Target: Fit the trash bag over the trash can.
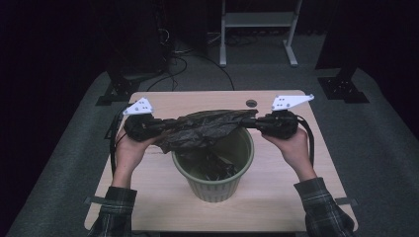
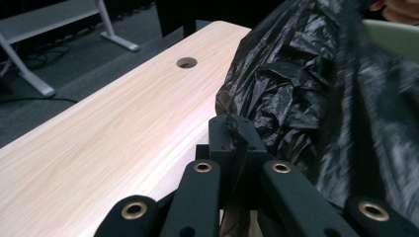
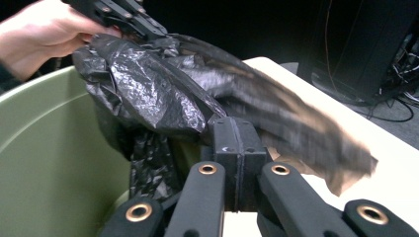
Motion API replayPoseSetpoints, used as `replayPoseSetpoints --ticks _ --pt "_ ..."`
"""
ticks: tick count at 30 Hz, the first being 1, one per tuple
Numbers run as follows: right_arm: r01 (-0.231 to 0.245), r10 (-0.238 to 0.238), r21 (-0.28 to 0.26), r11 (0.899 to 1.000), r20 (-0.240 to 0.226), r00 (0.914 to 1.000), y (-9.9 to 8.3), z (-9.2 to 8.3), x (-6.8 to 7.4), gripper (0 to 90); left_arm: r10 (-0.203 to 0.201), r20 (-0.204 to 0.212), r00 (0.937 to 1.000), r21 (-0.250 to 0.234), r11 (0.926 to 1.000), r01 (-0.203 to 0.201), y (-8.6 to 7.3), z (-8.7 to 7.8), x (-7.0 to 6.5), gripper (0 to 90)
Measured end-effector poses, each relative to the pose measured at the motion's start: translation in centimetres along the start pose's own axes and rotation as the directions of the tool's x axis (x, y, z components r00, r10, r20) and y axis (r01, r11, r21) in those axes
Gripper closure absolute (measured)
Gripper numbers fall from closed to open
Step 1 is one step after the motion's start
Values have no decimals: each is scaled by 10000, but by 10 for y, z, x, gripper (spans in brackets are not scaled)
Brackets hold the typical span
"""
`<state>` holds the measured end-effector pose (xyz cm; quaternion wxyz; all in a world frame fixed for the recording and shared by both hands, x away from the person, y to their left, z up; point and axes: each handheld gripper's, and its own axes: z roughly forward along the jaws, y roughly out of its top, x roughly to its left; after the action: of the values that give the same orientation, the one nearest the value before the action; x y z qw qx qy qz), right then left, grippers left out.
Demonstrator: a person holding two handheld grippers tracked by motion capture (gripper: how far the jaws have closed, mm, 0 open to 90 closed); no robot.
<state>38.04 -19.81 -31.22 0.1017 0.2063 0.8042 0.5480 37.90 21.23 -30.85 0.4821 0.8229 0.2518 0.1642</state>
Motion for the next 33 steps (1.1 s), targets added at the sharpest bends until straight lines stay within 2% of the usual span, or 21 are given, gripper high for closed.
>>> replayPoseSetpoints --ticks 5,11,19,25,28,33 --pt "137 -136 -134 9998 45 9999 -9 -26 7 900 -182 -131 9997 -107 9998 180 -6 -10 4 881" --pt "46 -51 -215 9998 -258 9997 -35 -61 20 900 -362 -171 9992 117 9993 364 -16 -11 4 881" --pt "-54 94 510 9987 -771 9970 -71 -69 35 900 -642 -215 9977 329 9974 649 -30 -8 8 881" --pt "-207 336 1116 9935 -1147 9928 -91 -61 42 900 -641 -206 9977 358 9973 648 -33 -9 8 880" --pt "-86 184 1005 9949 -976 9951 -90 -62 43 875 -548 -278 9981 390 9977 559 -31 -9 7 880" --pt "-85 91 89 9999 -715 9974 -74 -80 40 767 -540 -285 9981 326 9980 549 -29 -11 8 879"
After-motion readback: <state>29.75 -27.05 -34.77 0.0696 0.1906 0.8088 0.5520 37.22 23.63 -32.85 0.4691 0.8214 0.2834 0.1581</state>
